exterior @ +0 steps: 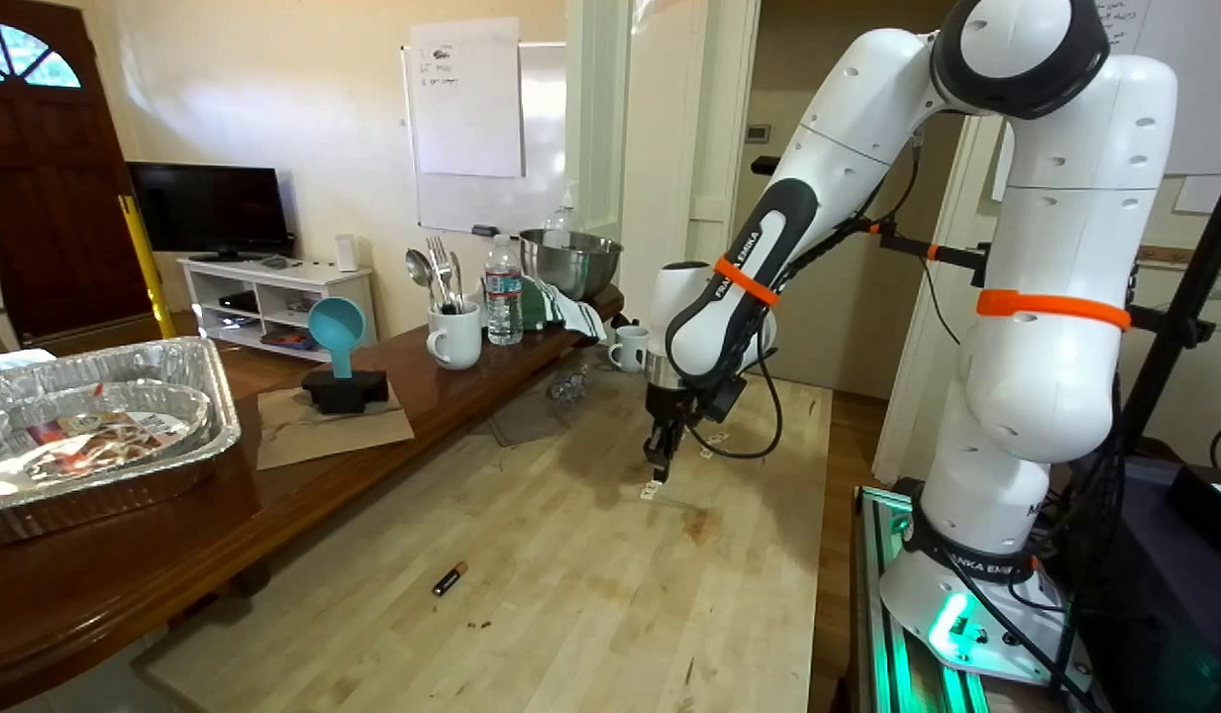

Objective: Create the word 'Yet' using the tiles on the counter.

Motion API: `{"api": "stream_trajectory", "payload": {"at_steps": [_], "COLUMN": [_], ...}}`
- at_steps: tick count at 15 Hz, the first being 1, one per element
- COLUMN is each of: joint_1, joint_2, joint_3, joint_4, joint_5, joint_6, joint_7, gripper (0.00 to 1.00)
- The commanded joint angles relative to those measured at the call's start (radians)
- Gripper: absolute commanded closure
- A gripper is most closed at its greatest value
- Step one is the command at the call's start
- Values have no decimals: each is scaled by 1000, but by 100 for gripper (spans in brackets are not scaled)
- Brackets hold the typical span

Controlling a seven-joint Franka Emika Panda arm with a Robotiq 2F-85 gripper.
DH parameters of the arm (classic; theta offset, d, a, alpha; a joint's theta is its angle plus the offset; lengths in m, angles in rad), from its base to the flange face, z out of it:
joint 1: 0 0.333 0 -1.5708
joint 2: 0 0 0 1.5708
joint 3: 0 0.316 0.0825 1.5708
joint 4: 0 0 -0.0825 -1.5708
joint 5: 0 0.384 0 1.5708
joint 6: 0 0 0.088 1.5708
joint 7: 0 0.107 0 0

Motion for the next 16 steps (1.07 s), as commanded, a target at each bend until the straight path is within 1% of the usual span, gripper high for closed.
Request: {"api": "stream_trajectory", "payload": {"at_steps": [1, 7, 12, 16], "joint_1": [32, 37, 33, 35], "joint_2": [67, 66, 24, 0], "joint_3": [24, 26, 27, 27], "joint_4": [-26, -22, -27, -38], "joint_5": [42, 34, 45, 32], "joint_6": [50, 51, 37, 36], "joint_7": [35, 48, 10, 6], "gripper": [100, 100, 100, 100]}}
